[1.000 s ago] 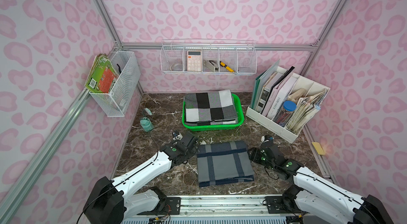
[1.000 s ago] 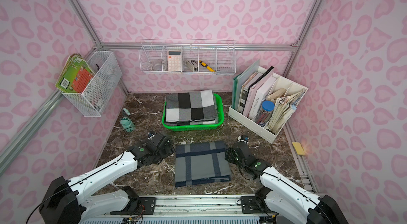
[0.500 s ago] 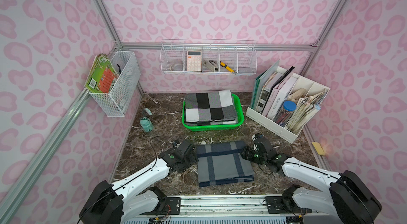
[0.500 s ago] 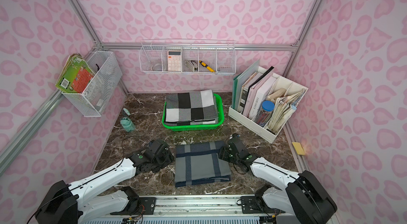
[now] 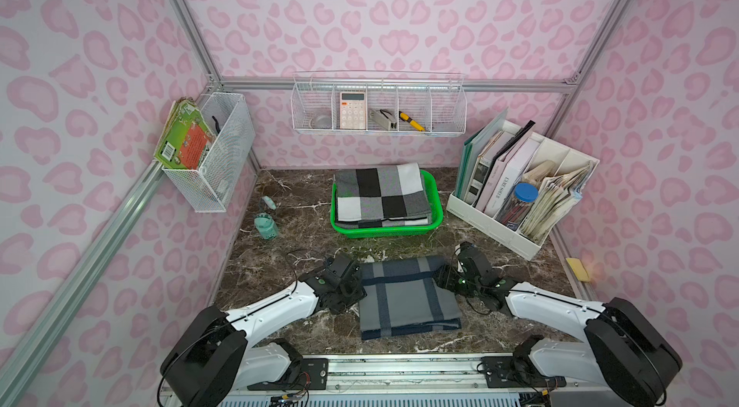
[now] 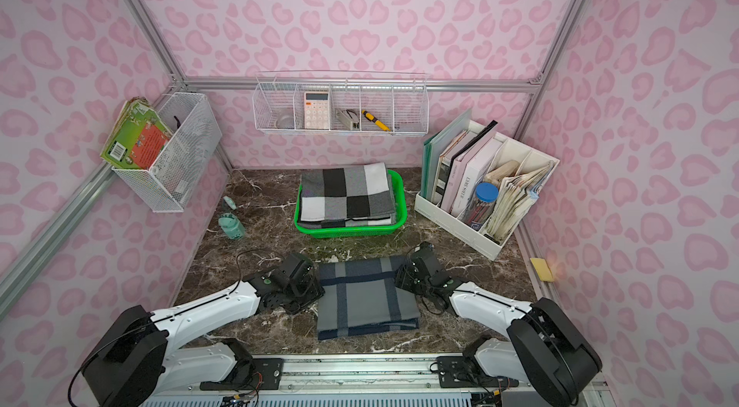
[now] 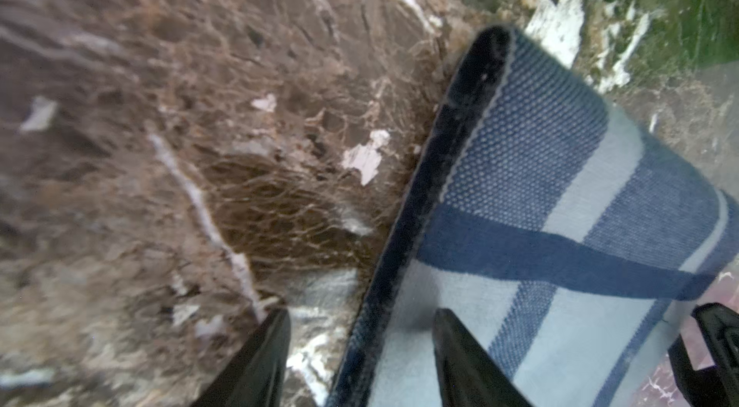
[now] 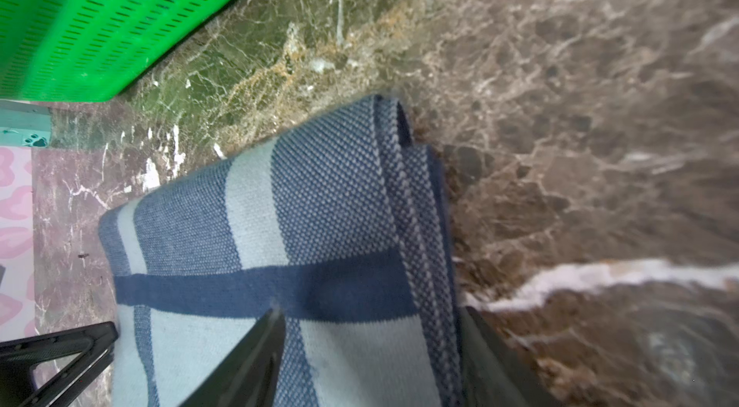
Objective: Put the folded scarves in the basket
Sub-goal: Pick up the scarf at the center of the board.
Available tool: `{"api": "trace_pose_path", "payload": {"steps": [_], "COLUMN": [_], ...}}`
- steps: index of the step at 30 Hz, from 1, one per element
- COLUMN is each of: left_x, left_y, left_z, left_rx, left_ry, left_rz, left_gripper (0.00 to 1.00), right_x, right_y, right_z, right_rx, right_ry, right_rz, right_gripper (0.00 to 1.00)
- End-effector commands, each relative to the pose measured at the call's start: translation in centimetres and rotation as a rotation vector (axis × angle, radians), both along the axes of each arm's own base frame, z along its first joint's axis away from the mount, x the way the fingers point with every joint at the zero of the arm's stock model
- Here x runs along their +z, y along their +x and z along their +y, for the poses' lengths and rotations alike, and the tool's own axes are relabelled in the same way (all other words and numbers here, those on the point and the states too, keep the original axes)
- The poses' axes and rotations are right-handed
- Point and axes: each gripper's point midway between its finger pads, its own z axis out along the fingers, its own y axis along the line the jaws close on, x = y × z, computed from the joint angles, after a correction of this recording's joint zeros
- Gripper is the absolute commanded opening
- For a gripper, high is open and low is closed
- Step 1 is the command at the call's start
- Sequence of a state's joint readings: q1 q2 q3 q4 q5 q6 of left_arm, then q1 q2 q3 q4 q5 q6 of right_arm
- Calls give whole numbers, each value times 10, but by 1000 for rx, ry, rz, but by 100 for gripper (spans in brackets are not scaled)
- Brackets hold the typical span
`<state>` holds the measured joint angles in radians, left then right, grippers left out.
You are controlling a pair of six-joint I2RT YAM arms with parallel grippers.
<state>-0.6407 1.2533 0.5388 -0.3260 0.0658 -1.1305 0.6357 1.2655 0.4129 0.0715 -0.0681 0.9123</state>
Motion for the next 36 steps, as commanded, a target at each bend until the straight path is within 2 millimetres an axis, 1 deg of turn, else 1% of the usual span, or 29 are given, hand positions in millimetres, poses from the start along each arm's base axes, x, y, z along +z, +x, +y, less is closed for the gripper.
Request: {"api": "trace_pose_path", "payload": {"steps": [1, 4, 6, 8, 10, 12, 13, 14, 15, 16, 21, 25, 28, 30, 32, 36], "left_x": [-6, -11, -13, -15, -14, -9, -5, -1, 3, 6, 26, 45, 56, 62, 72, 92], "left_y": [-1, 0, 1, 3, 6, 12, 15, 18, 20, 22, 27, 25, 23, 22, 23, 27], "left_z": [-3, -8, -13, -17, -20, -27, -31, -35, -38, -39, -32, -28, -23, -23, -26, -25], "left_rx": [-5, -17, -28, -31, -39, -63, -75, -88, -100, -109, -120, -119, -119, -129, -149, -157], "left_ry": [-5, -22, -37, -44, -41, -53, -64, -74, -81, -78, -42, -76, -82, -97, -114, -123], "left_rz": [24, 33, 36, 43, 46, 36, 31, 21, 11, 1, -55, -132, -176, -202, -230, -293], "left_gripper": [57, 49, 44, 42, 35, 26, 21, 14, 2, 0, 0, 0, 0, 0, 0, 0], "right_x": [-6, -8, -9, -8, -4, -2, 0, 2, 3, 5, 25, 47, 59, 68, 84, 113], "right_y": [-4, -5, -5, -5, -4, -5, -5, -4, -4, -4, -5, -9, -12, -14, -15, -17], "right_z": [0, 1, 1, 2, 4, 3, 2, 0, -2, -4, -7, -5, -4, -2, 1, 4], "right_rx": [2, 4, 4, 6, 17, 20, 19, 12, 6, -1, -7, 4, 9, 12, 15, 10], "right_ry": [-1, 5, 5, 8, 14, 13, 14, 12, 9, 9, 54, 103, 146, 170, 183, 192], "right_rz": [31, 35, 35, 29, 22, 11, 2, -9, -15, -27, -105, -184, -224, -241, -275, -346], "right_gripper": [69, 65, 60, 54, 49, 37, 27, 12, 0, 0, 0, 0, 0, 0, 0, 0]}}
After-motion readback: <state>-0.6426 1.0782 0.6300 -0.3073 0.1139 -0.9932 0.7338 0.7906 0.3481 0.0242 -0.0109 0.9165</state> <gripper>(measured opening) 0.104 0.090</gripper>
